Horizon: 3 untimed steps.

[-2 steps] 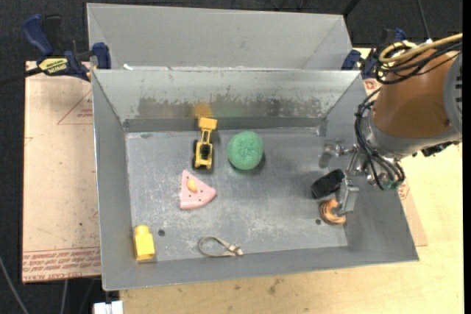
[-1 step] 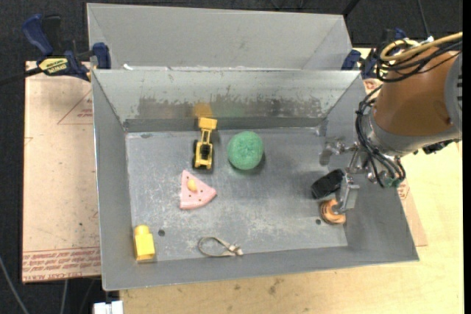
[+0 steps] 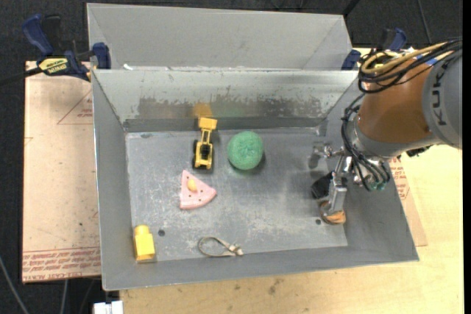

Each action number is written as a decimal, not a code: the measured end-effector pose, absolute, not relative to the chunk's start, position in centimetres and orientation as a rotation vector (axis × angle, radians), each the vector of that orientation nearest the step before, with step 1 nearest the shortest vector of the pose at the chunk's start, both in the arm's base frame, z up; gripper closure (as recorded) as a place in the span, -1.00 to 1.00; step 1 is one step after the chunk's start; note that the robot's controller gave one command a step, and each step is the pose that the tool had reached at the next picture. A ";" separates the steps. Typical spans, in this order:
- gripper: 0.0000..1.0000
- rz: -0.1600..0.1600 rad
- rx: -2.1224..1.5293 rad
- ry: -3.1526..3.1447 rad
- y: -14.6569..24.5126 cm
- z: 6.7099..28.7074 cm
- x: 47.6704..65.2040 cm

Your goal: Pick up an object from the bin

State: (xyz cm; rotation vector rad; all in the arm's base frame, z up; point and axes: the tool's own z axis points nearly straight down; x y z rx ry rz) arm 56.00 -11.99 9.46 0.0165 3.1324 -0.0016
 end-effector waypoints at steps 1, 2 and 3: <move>1.00 0.006 0.228 3.131 -10.9 7.0 58.7; 1.00 0.006 0.227 3.131 -10.9 7.0 58.7; 1.00 0.003 0.223 3.135 -10.8 9.2 56.8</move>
Offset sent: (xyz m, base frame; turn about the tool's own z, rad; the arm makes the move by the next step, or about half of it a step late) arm 0.0000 0.0000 0.0000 0.0000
